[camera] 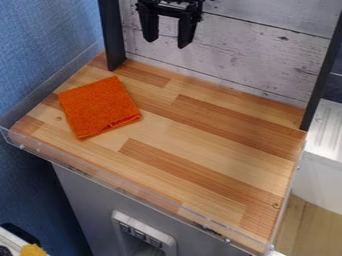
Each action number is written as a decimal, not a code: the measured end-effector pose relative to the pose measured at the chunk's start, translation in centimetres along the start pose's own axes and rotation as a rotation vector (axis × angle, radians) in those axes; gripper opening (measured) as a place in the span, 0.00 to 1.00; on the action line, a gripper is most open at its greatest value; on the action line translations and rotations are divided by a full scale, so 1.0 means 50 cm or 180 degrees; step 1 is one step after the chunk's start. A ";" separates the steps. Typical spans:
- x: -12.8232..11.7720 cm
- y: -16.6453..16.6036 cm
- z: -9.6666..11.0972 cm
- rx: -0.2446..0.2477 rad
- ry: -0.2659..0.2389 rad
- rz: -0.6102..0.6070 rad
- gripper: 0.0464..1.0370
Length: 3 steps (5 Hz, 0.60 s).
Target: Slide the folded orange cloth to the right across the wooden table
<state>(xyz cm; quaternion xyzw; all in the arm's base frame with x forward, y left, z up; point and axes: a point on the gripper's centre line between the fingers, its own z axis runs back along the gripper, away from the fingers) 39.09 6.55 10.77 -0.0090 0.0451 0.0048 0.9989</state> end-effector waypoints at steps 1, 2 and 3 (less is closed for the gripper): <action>-0.004 0.004 -0.015 -0.0005 0.0019 -0.0073 0.96; -0.032 0.032 -0.053 -0.0039 0.0106 -0.0127 0.96; -0.062 0.060 -0.029 0.0001 -0.0116 -0.0209 0.96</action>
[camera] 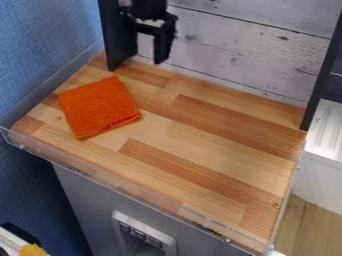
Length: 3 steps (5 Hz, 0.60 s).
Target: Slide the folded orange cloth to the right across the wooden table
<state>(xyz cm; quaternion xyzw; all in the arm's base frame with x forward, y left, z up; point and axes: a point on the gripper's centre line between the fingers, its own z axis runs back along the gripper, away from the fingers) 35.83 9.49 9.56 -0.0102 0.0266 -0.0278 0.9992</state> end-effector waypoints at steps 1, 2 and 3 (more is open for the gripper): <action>-0.030 0.020 -0.009 0.0016 -0.0141 -0.0049 0.96; -0.056 0.028 0.000 0.0043 -0.0269 -0.0112 0.96; -0.070 0.039 0.007 0.0070 -0.0340 -0.0161 0.96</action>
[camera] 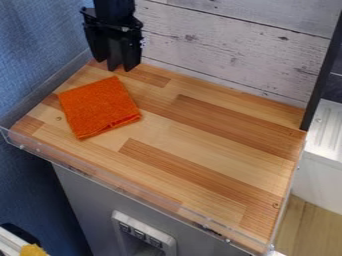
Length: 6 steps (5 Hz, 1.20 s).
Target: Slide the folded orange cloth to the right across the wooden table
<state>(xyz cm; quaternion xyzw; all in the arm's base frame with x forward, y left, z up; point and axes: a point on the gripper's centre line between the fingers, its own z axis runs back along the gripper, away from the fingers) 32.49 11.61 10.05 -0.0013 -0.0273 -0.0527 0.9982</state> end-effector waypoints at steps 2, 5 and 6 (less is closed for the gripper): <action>-0.029 0.020 0.016 0.0027 0.0011 -0.0045 0.92; -0.062 0.025 -0.014 0.0007 0.0151 -0.0029 0.11; -0.072 0.037 -0.044 -0.0004 0.0196 -0.0010 0.02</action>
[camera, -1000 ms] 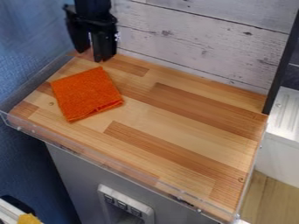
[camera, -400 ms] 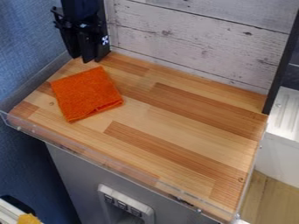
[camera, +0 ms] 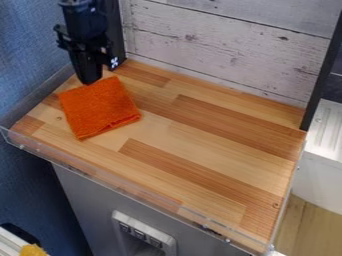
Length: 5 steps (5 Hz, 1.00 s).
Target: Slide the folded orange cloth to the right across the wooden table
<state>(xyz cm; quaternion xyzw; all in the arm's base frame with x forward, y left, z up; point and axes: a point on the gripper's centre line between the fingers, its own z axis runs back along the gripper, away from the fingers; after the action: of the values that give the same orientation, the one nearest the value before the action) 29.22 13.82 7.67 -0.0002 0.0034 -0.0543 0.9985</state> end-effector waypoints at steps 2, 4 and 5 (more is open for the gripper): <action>0.005 0.003 -0.069 -0.0037 0.0035 0.0012 0.01; 0.001 0.002 -0.122 0.0002 -0.0027 -0.0032 0.01; -0.001 0.010 -0.129 0.0039 -0.0079 -0.0010 0.01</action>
<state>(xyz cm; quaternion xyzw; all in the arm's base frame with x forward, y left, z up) 29.19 14.30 1.20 0.0053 -0.0094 -0.0560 0.9984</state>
